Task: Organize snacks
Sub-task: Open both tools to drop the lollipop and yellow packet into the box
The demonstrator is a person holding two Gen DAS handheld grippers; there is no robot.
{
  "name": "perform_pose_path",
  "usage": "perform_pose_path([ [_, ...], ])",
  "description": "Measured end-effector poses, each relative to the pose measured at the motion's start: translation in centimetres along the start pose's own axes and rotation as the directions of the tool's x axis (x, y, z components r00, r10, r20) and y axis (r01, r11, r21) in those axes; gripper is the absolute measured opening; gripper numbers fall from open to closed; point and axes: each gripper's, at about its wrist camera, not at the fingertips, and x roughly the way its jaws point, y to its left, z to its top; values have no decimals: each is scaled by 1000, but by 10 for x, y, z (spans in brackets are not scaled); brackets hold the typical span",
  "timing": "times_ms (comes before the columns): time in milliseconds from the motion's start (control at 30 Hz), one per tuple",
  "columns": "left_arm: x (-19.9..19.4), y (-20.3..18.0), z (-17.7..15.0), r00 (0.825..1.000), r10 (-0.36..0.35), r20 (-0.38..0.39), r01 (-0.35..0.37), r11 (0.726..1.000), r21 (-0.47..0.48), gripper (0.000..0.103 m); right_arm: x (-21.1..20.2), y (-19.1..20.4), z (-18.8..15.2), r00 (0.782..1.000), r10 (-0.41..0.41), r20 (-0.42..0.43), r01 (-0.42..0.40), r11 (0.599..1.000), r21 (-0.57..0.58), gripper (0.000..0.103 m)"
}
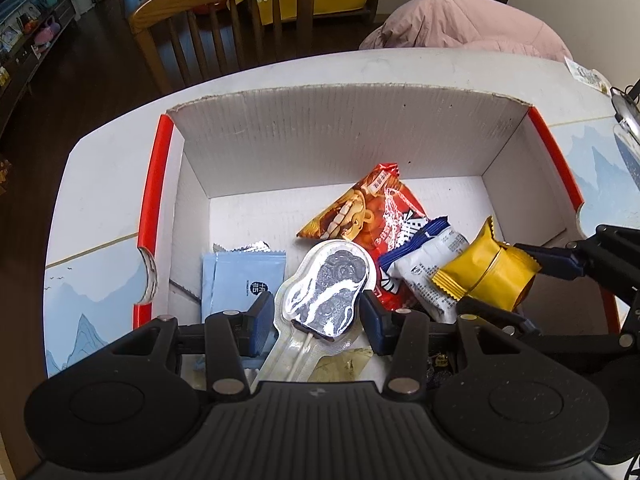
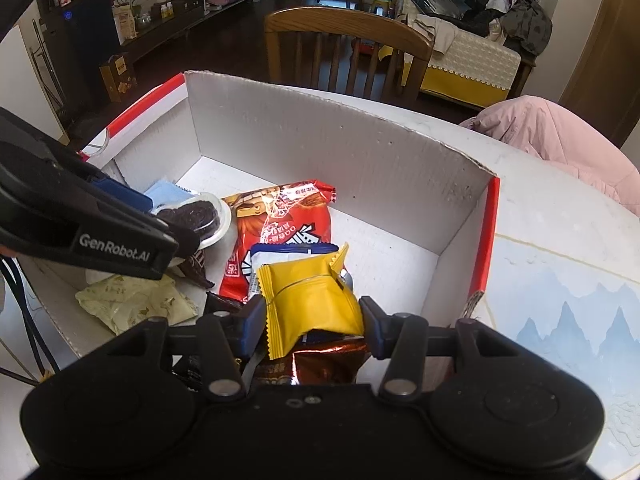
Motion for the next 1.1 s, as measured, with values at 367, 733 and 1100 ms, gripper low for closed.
perform_pose_path([
  [367, -14, -1, -5, 999, -3, 35, 3, 1000, 0, 53, -13, -4, -1, 999, 6, 39, -7, 999, 44, 60],
  [733, -52, 3, -18, 993, -16, 121, 18, 1000, -22, 54, -53, -11, -7, 992, 30, 120, -44, 992, 115, 70],
  [1100, -103, 9, -44, 971, -34, 238, 45, 998, -40, 58, -110, -2, -18, 968, 64, 241, -104, 982, 157, 84],
])
